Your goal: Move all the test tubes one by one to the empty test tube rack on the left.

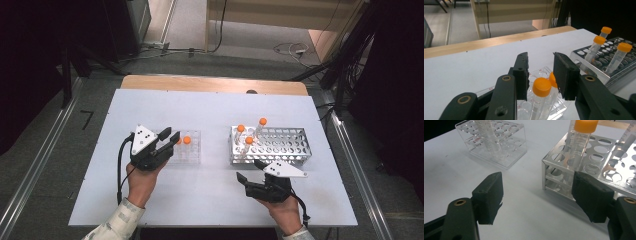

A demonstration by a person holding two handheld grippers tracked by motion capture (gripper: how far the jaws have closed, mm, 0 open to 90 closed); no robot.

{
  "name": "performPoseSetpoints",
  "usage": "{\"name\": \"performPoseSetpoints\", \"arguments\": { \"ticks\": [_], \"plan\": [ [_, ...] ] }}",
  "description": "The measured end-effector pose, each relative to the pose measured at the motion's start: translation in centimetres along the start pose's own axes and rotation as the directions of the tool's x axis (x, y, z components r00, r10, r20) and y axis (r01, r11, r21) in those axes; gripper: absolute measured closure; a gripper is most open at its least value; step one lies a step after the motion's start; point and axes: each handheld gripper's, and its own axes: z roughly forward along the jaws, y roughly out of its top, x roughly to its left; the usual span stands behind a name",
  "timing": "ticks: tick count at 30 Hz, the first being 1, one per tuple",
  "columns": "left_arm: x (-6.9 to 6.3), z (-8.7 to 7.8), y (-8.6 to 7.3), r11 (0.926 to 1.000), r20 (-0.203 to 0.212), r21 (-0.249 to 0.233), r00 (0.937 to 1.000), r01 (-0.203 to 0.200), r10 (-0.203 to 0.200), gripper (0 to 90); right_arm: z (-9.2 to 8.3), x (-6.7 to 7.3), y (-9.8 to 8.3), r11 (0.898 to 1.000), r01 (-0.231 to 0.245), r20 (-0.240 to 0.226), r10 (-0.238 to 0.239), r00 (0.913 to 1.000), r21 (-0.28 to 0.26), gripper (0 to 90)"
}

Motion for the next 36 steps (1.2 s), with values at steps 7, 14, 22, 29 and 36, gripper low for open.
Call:
{"name": "performPoseSetpoints", "arguments": {
  "ticks": [7, 14, 22, 29, 36],
  "plan": [
    [0.1, -0.5, 0.0, 0.9993, 0.027, 0.004, 0.9989, 0.037, -0.037, 54.3, 0.0, -0.2, 0.0, 1.000, -0.005, 0.008, 0.005, 1.0000, -0.001, 24.3],
    [-0.4, -2.0, -0.7, 0.9984, 0.031, 0.021, 0.9981, 0.052, -0.053, 40.1, 0.1, -0.5, 0.0, 1.000, -0.008, 0.032, 0.008, 0.9995, -0.011, 25.0],
    [-1.6, -3.5, -2.5, 0.9994, 0.033, 0.032, 0.9994, 0.011, -0.012, 35.8, 0.7, -1.2, 0.3, 0.999, -0.011, 0.086, 0.015, 0.9962, -0.052, 33.3],
    [-2.2, -3.9, -3.6, 0.9995, 0.037, 0.028, 0.9992, 0.015, -0.016, 33.8, 1.9, -2.0, 0.9, 0.998, -0.023, 0.115, 0.029, 0.9930, -0.056, 42.1],
    [-2.5, -3.7, -4.2, 0.9986, 0.034, 0.051, 0.9994, -0.011, 0.009, 32.1, 3.0, -2.5, 1.3, 0.997, -0.025, 0.146, 0.035, 0.9886, -0.073, 52.7]
  ]
}}
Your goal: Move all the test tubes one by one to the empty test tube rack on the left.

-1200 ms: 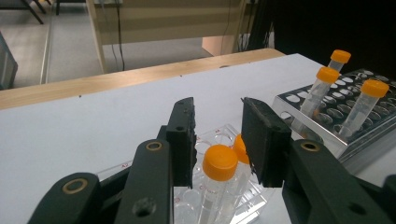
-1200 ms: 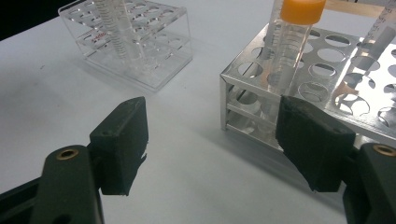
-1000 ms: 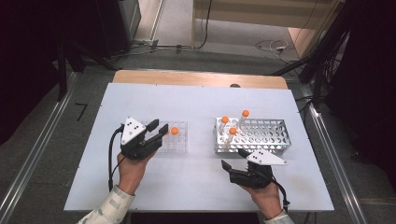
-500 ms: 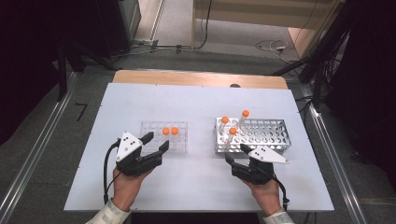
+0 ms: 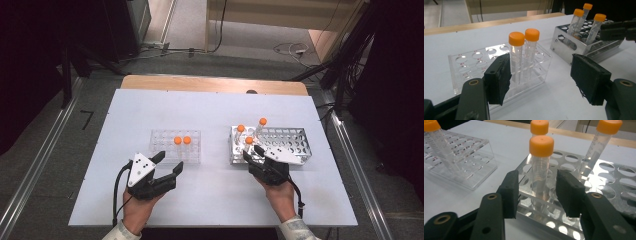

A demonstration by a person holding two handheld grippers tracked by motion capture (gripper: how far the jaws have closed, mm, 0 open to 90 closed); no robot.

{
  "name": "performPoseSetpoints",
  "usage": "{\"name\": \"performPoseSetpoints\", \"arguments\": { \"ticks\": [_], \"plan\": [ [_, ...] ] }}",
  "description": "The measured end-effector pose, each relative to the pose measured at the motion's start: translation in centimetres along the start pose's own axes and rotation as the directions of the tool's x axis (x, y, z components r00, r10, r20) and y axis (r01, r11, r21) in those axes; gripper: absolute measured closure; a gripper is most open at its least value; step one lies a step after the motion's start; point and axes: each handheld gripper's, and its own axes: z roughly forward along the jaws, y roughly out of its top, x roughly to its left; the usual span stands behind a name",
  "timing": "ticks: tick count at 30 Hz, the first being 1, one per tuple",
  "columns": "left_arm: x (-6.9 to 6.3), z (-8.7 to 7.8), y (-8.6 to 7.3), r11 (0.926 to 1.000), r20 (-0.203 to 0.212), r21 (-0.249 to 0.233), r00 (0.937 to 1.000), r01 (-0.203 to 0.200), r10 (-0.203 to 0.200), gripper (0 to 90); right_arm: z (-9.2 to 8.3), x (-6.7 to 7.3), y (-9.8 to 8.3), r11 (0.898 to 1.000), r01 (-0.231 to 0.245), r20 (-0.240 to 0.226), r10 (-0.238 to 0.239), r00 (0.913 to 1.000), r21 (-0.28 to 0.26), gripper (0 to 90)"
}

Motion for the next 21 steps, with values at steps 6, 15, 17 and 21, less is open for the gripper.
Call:
{"name": "performPoseSetpoints", "arguments": {
  "ticks": [6, 15, 17, 21],
  "plan": [
    [-0.3, 0.1, -0.1, 0.9999, 0.006, 0.006, 0.9999, -0.010, 0.010, 31.9, 1.2, -0.3, 0.4, 1.000, -0.013, 0.004, 0.013, 0.9999, 0.007, 56.9],
    [-0.2, 0.2, -0.2, 0.9999, 0.008, 0.007, 0.9999, -0.012, 0.012, 31.9, 1.9, -0.3, 0.5, 1.000, -0.006, 0.005, 0.006, 1.0000, 0.006, 64.4],
    [-0.3, 0.2, -0.2, 0.9999, 0.008, 0.007, 0.9999, -0.012, 0.012, 31.9, 1.9, -0.3, 0.4, 1.000, -0.006, 0.006, 0.006, 1.0000, 0.008, 65.3],
    [-0.4, 0.2, -0.2, 0.9999, 0.013, 0.009, 0.9998, -0.012, 0.012, 31.9, 2.0, -0.2, 0.4, 1.000, -0.002, 0.009, 0.002, 1.0000, 0.014, 68.8]
  ]
}}
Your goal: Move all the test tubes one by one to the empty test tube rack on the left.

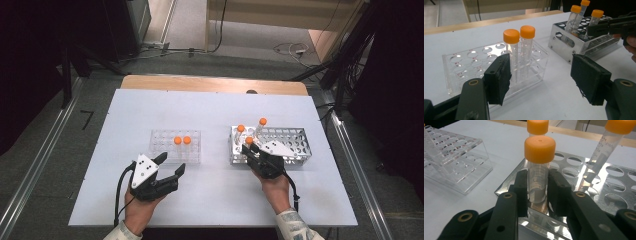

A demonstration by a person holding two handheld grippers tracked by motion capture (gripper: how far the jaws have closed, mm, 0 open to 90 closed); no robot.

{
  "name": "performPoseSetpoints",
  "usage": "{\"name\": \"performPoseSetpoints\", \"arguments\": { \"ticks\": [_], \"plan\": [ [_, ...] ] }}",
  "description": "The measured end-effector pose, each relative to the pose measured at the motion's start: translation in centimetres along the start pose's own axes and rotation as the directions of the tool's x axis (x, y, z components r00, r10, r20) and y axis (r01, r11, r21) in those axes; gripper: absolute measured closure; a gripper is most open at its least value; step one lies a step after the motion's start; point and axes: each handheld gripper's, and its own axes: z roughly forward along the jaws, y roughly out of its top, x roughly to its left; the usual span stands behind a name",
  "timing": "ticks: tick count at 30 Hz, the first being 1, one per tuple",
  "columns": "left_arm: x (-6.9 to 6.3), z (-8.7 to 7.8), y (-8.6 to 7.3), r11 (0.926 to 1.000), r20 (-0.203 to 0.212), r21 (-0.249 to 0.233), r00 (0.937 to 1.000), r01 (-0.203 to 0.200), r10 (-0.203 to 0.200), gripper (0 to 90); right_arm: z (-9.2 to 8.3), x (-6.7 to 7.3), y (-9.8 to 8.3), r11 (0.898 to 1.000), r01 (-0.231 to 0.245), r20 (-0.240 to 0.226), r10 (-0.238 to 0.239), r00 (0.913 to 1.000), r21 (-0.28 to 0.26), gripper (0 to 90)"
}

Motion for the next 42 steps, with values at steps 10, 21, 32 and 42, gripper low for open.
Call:
{"name": "performPoseSetpoints", "arguments": {
  "ticks": [10, 21, 32, 42],
  "plan": [
    [0.0, 0.0, 0.0, 1.0000, 0.004, 0.003, 1.0000, -0.005, 0.005, 30.9, -0.5, 0.0, 0.5, 0.999, 0.010, -0.003, -0.010, 0.9999, -0.032, 71.6],
    [-0.1, 0.1, 0.0, 1.0000, 0.006, 0.002, 1.0000, -0.006, 0.006, 30.6, -3.4, 0.2, 2.9, 0.992, 0.004, -0.014, -0.006, 0.9999, -0.130, 71.9],
    [-0.2, 0.0, 0.0, 0.9999, 0.010, -0.003, 0.9999, -0.010, 0.010, 30.6, -5.8, 1.6, 3.8, 0.988, 0.024, -0.082, -0.037, 0.9959, -0.151, 71.9],
    [-0.3, -0.1, 0.1, 0.9999, 0.015, -0.006, 0.9998, -0.012, 0.012, 30.6, -5.2, 4.1, 3.1, 0.991, 0.067, -0.156, -0.085, 0.9842, -0.117, 71.9]
  ]
}}
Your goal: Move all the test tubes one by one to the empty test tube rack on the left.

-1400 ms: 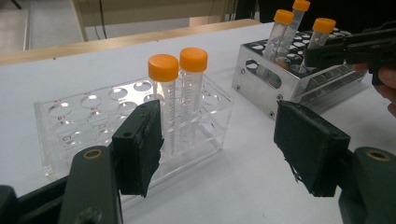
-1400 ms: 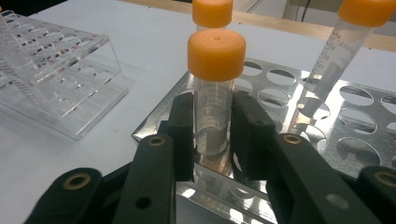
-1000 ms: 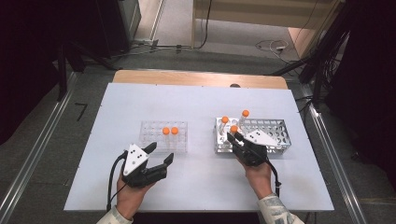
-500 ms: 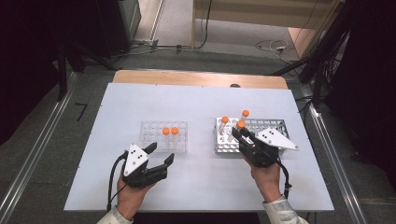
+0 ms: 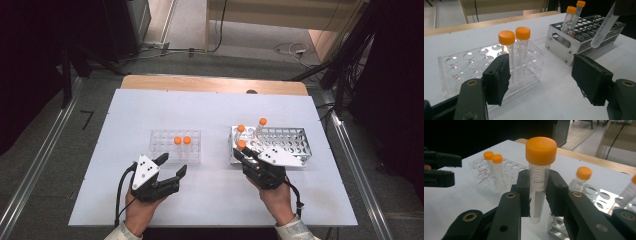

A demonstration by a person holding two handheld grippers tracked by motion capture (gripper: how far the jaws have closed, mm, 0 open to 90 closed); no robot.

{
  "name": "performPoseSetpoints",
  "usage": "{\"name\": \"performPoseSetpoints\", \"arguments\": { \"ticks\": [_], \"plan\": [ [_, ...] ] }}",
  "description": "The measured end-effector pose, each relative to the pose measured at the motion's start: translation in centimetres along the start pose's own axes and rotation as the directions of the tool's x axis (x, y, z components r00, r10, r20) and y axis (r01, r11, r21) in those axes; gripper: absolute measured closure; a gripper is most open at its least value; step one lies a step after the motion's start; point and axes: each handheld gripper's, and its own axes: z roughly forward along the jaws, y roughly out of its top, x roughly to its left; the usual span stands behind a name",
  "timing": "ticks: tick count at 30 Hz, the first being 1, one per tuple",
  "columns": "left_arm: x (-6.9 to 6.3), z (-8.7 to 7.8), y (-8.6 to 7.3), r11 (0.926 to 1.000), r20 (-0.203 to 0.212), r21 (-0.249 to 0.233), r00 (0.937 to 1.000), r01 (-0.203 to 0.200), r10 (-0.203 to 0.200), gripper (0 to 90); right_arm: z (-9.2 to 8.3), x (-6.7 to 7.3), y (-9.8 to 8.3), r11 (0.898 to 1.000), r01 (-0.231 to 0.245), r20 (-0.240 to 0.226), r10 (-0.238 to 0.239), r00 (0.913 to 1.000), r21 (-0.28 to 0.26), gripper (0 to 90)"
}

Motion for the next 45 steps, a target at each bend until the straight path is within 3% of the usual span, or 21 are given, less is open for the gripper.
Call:
{"name": "performPoseSetpoints", "arguments": {
  "ticks": [17, 27, 32, 45],
  "plan": [
    [-1.0, -0.3, 0.3, 0.9998, 0.036, -0.018, 0.9993, -0.007, 0.008, 30.6, 2.9, 4.0, -1.9, 0.995, 0.063, -0.103, -0.055, 0.9932, 0.078, 71.9],
    [-2.7, -1.0, 1.0, 0.9988, 0.125, -0.048, 0.9920, -0.013, 0.019, 33.0, 3.6, 5.8, -2.1, 0.992, 0.085, -0.151, -0.070, 0.9860, 0.091, 71.9],
    [-3.3, -1.1, 1.1, 0.9984, 0.164, -0.054, 0.9862, -0.018, 0.027, 38.9, 3.9, 6.9, -2.3, 0.990, 0.104, -0.181, -0.085, 0.9799, 0.099, 71.9],
    [-3.5, -0.9, 1.0, 0.9986, 0.201, -0.040, 0.9787, -0.035, 0.042, 59.9, 4.4, 8.9, -2.5, 0.986, 0.133, -0.232, -0.107, 0.9668, 0.100, 71.9]
  ]
}}
